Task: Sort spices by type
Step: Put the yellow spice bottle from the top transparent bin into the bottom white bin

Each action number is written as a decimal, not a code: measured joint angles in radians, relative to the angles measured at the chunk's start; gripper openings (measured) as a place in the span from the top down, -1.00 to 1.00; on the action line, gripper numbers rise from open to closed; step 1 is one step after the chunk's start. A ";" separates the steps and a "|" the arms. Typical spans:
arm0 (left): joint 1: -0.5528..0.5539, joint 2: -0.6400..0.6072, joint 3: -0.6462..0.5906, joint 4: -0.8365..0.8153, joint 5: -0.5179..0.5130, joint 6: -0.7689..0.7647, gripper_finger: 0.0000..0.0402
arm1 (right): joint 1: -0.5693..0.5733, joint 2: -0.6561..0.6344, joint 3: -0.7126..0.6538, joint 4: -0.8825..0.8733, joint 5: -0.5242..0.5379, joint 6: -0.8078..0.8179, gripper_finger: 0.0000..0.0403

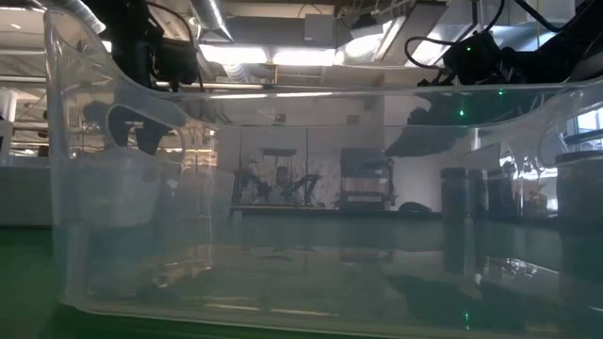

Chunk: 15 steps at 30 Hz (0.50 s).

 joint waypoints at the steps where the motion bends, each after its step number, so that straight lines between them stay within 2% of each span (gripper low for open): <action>1: 0.000 0.000 0.000 0.007 -0.006 -0.007 -0.50 | 0.000 0.000 0.000 0.000 0.000 0.000 -0.67; 7: 0.000 0.000 0.000 0.011 -0.007 0.003 -0.13 | 0.000 0.000 0.000 -0.004 0.000 0.000 -0.67; 15: -0.032 0.000 0.000 0.026 -0.032 0.054 -0.12 | 0.000 0.000 0.000 -0.005 -0.001 0.000 -0.67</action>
